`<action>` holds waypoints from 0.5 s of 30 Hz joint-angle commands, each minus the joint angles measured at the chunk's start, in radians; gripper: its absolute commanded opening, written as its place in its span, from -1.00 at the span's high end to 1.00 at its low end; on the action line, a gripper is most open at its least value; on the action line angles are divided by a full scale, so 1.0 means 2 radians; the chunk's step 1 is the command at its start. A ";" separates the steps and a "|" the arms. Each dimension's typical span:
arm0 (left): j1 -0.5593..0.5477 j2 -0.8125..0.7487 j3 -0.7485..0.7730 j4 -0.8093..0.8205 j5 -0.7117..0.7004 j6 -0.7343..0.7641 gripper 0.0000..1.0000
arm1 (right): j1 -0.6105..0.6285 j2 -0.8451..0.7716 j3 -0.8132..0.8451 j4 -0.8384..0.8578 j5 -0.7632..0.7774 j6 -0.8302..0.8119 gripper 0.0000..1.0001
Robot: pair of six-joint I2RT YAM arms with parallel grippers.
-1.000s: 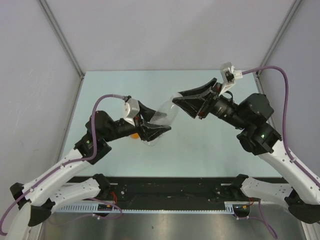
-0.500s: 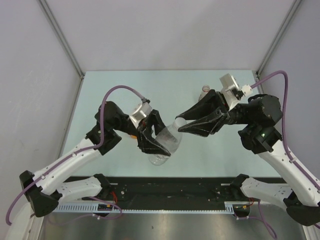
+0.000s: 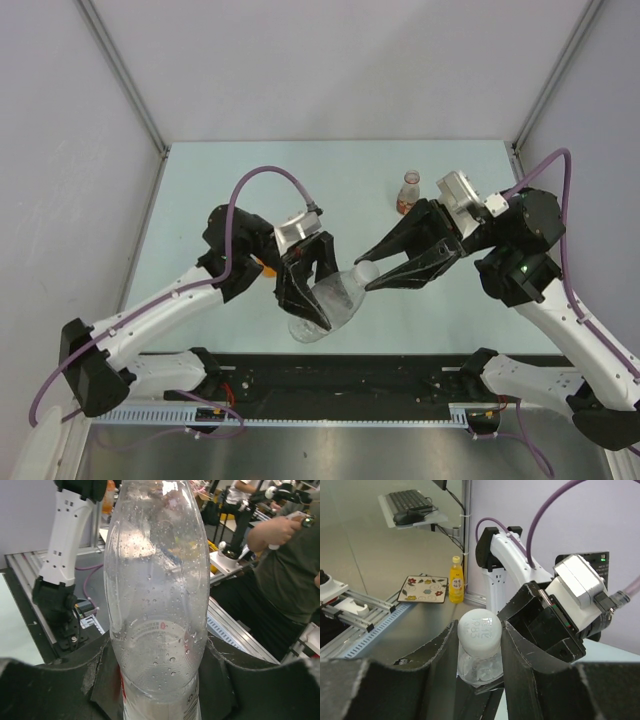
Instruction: Unscrew the bottle caps
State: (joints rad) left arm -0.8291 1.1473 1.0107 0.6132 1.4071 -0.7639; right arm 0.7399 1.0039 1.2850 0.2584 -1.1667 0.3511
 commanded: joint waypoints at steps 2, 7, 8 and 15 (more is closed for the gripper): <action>-0.002 0.012 0.010 0.211 -0.017 -0.123 1.00 | 0.014 0.007 -0.006 -0.051 -0.079 -0.013 1.00; -0.002 0.028 0.011 0.243 -0.018 -0.153 1.00 | 0.014 0.007 -0.006 -0.066 -0.080 -0.023 1.00; -0.002 0.028 0.010 0.235 -0.019 -0.139 1.00 | 0.013 0.005 -0.006 -0.071 -0.075 -0.024 1.00; 0.000 -0.006 0.036 -0.022 -0.049 0.046 1.00 | 0.007 -0.006 -0.005 -0.108 -0.029 -0.031 0.53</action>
State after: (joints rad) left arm -0.8341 1.2064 1.0023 0.8173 1.4700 -0.9203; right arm 0.7517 0.9897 1.2869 0.2035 -1.1995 0.2813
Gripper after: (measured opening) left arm 0.550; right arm 0.394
